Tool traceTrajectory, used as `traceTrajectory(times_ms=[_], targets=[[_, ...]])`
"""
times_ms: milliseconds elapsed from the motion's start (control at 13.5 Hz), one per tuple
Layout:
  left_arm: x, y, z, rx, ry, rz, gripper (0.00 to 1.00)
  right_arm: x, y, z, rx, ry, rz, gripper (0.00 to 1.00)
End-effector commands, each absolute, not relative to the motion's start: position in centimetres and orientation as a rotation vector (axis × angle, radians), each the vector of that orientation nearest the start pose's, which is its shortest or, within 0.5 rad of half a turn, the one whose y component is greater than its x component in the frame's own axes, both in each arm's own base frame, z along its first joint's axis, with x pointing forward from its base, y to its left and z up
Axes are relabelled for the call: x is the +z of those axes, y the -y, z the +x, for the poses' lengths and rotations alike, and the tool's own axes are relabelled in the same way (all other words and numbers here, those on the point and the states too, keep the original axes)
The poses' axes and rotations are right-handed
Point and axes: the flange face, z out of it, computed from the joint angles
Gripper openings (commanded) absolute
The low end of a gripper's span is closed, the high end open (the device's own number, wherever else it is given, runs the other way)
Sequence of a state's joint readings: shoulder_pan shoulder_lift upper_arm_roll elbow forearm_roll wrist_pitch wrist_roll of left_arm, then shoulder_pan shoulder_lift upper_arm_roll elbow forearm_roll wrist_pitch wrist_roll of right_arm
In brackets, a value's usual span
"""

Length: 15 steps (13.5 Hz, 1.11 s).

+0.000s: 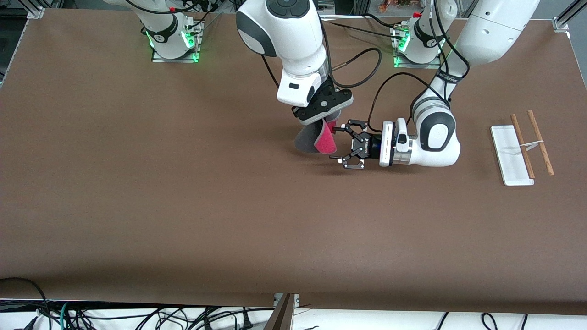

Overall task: Pass towel and hang on rack
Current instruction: 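Close the left gripper on the hanging towel below the right gripper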

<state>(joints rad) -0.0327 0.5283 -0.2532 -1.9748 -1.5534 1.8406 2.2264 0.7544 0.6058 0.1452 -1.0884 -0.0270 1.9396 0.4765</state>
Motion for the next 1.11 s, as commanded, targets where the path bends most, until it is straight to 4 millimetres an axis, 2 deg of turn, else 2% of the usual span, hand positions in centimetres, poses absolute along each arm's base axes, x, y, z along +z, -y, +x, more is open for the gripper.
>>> traceTrajectory(times_ms=[0,742,816,891,965,1039], targets=[[22.8,24.0,55.1,0.989,1.145,1.317,0.00,50.8,-56.6,49.2,-0.258,0.551,-2.876,0.00],[22.9,23.7,55.5,1.007,1.127,1.333,0.00,51.1,-56.1,49.6,-0.266,0.542,-2.876,0.00],[23.1,23.5,55.6,1.010,1.129,1.333,0.00,51.1,-56.1,49.6,-0.265,0.540,-2.876,0.09],[23.2,23.5,55.6,1.011,1.132,1.333,0.00,51.2,-56.0,49.6,-0.267,0.544,-2.879,0.62],[23.3,23.3,55.7,1.011,1.136,1.332,0.00,51.2,-55.9,49.7,-0.266,0.547,-2.880,1.00],[23.4,23.1,55.7,1.011,1.136,1.332,0.00,51.3,-55.8,49.8,-0.269,0.543,-2.880,1.00]])
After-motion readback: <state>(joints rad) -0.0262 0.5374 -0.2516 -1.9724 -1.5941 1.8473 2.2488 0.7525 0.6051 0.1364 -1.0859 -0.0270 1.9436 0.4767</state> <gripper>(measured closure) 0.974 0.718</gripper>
